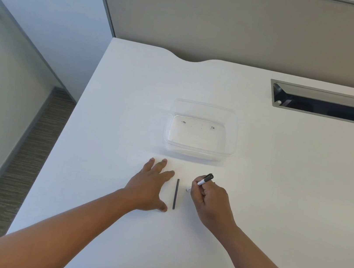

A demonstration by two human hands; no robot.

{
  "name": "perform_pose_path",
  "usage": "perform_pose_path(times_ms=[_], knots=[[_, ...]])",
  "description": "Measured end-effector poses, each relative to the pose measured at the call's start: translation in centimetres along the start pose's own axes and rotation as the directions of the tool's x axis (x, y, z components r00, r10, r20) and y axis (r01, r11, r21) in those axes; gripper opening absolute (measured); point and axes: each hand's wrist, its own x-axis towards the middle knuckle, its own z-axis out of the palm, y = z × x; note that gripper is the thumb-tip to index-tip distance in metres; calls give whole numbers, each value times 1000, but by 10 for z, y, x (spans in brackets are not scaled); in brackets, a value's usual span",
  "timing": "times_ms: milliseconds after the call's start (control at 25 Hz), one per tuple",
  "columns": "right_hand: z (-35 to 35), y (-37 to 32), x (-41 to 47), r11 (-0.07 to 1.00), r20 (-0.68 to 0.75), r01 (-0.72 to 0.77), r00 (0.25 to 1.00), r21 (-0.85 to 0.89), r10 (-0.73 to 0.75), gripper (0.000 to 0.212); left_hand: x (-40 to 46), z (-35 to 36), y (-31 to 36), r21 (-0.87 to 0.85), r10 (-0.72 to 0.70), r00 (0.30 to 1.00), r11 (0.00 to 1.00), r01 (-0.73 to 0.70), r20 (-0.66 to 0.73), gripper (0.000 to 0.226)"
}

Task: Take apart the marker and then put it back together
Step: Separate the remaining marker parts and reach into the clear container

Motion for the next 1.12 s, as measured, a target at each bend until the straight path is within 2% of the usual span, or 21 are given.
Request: perform_pose_path(times_ms=[120,200,280,400,480,520,560,640,720,800,920,1120], knots=[[-1,-4,1,1000,-12,22,1000,0,-22,31,5,4,12,-150,74,977,983,-105,-201,72],[-1,-7,1,998,-16,54,998,-29,-54,30,7,9,24,-311,108,968,934,-177,-226,40],[-2,-10,2,997,-7,65,998,-38,-65,27,6,10,35,-434,108,975,882,-184,-194,3],[-5,-14,0,998,21,60,998,-14,-59,21,7,13,38,-444,107,968,873,-201,-227,18],[-8,-14,-4,999,28,37,999,7,-37,21,8,16,36,-535,65,964,821,-198,-257,15],[-9,-13,-6,1000,30,18,999,12,-18,27,8,16,35,-621,-2,966,766,-164,-257,11],[-9,-12,-7,1000,35,-2,999,10,2,31,8,14,33,-728,-81,970,676,-114,-227,7],[-9,-11,-7,1000,52,-22,998,-5,22,33,8,10,30,-912,-159,979,408,-53,-128,5],[-6,-10,-7,1000,66,-11,998,-18,12,28,6,5,29,-990,-154,988,139,-6,-28,12],[-4,-10,-6,1000,61,13,998,-13,-12,22,4,3,29,-998,-147,988,-39,46,51,15],[-1,-12,-5,999,28,34,999,2,-34,19,3,6,29,-986,-127,986,-139,88,106,13],[-3,-13,-3,997,19,79,997,4,-79,13,-1,6,30,-979,-93,988,-169,110,127,12]])
